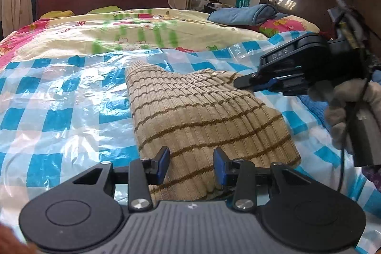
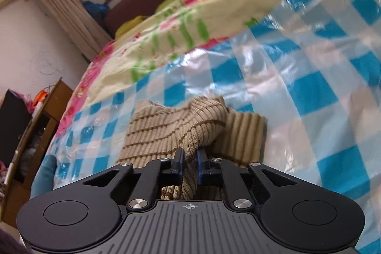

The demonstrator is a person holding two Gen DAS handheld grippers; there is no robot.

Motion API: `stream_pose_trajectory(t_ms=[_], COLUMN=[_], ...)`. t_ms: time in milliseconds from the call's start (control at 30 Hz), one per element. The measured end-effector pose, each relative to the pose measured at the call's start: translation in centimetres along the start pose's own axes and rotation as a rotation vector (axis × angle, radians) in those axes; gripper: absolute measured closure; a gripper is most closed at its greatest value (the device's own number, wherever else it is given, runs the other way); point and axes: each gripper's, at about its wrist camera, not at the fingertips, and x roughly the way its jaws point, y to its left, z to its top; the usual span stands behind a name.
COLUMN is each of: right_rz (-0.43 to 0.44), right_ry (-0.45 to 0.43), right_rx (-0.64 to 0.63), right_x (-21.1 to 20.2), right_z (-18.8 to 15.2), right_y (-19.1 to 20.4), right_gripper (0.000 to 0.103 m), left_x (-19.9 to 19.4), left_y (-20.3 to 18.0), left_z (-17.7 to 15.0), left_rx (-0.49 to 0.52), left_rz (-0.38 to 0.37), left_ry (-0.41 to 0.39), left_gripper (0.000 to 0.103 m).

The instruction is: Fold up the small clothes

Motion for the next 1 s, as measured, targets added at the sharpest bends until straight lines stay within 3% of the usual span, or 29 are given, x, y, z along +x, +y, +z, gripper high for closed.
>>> stream_pose_trajectory(t_ms=[167, 300, 400, 467, 533, 700, 900, 1000], right_rz=[0.054, -0.055, -0.029, -0.012, -0.031, -0.030, 0.032, 0.025], right_ry=[-0.101, -0.009, -0.007, -0.016, -0.018, -0.005, 0.069, 0.065], right_rx=[0.125, 0.201, 0.248, 0.232, 0.219, 0.278, 0.365, 0.374], right_x=[-2.7, 0.2, 0.0, -0.5, -0.5, 0.6, 2.7, 2.5], right_z=[-0.8, -2.3, -2.3, -1.9, -1.5, -1.3, -1.5, -1.4], right_y=[-2.4, -5.8, -6.4, -6.2, -6.1, -6.7, -7.3, -7.5], right_gripper=[0.094, 0.093, 0.087, 0.080, 0.061, 0.044, 0.044, 0.051], left_x=[-0.1, 2.8, 3.2, 3.0, 3.1, 3.1, 3.2, 3.1], left_y=[0.4, 0.3, 0.7, 0.9, 0.9, 0.5, 0.7, 0.7], left_z=[0.1, -0.6, -1.2, -1.2, -1.2, -1.2, -1.0, -0.9], left_rx=[-0.016, 0.001, -0.008, -0.009, -0.013, -0.004, -0.021, -0.020], left_rz=[-0.003, 0.025, 0.025, 0.020, 0.018, 0.019, 0.011, 0.008], left_ry=[-0.021, 0.085, 0.112, 0.107, 0.110, 0.110, 0.112, 0.109], left_gripper=[0.057, 0.055, 0.054, 0.054, 0.054, 0.054, 0.054, 0.054])
